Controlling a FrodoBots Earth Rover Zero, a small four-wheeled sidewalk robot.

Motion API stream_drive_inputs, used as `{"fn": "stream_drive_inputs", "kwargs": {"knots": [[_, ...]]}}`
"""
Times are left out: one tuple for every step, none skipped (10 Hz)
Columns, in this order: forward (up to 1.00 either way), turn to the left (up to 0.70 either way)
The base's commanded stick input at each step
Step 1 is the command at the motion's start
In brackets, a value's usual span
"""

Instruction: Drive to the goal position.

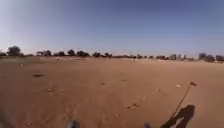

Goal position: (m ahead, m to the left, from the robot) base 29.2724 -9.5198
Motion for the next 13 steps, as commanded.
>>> {"fn": "stream_drive_inputs", "kwargs": {"knots": [[1.00, 0.00], [1.00, 0.00], [1.00, 0.01], [1.00, 0.10], [1.00, 0.40], [1.00, 0.38], [1.00, 0.17], [1.00, 0.03], [1.00, 0.00], [1.00, 0.00], [1.00, 0.00], [1.00, 0.00], [1.00, 0.00]]}}
